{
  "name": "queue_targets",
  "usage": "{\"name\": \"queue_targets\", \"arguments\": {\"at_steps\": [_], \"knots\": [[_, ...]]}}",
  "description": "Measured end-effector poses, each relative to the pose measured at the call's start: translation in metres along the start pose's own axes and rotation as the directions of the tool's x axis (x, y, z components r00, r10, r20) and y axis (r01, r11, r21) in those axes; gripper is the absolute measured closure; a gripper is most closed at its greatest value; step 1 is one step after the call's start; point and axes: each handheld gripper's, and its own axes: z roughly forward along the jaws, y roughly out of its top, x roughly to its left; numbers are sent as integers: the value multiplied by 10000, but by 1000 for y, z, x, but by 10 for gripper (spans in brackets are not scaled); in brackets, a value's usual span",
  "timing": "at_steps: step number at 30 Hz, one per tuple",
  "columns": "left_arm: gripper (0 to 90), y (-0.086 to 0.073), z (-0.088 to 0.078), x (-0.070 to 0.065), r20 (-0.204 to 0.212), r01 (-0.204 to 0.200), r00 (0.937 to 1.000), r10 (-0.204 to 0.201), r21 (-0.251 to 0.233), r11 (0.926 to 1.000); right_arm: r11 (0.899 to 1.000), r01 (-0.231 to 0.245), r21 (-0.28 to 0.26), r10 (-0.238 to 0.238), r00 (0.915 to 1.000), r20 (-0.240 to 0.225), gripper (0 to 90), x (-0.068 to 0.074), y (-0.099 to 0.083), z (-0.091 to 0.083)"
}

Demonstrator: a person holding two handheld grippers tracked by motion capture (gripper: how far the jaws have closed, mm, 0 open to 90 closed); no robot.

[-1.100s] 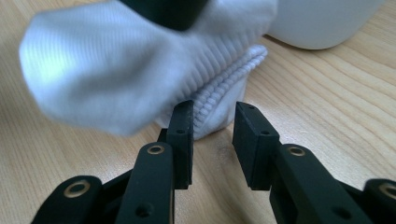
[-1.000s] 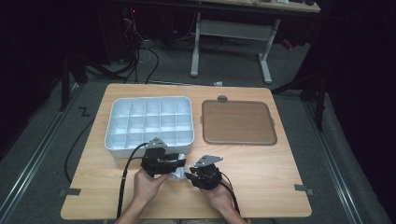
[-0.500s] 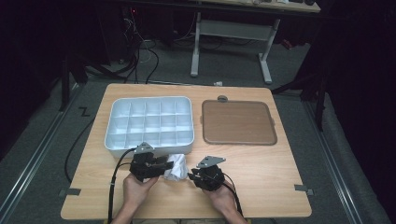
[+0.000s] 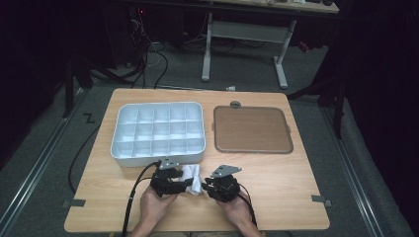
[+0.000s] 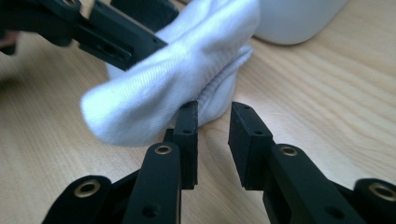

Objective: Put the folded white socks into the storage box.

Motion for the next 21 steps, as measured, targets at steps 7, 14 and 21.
{"name": "queue_targets", "arguments": {"at_steps": [7,14,21], "knots": [[469,0,1,-2,-124,34,9999,-35,-31,10000,9964,389,-753,-382,9992,109,734,11,11,-26],[469,1,2,-1,-173,98,9998,-99,-3,10000,9888,1116,-991,-1137,9934,-160,737,35,23,-28],[470,2,2,0,-216,134,9997,-133,41,9999,9942,1018,-336,-1010,9946,228,741,26,19,-6]]}}
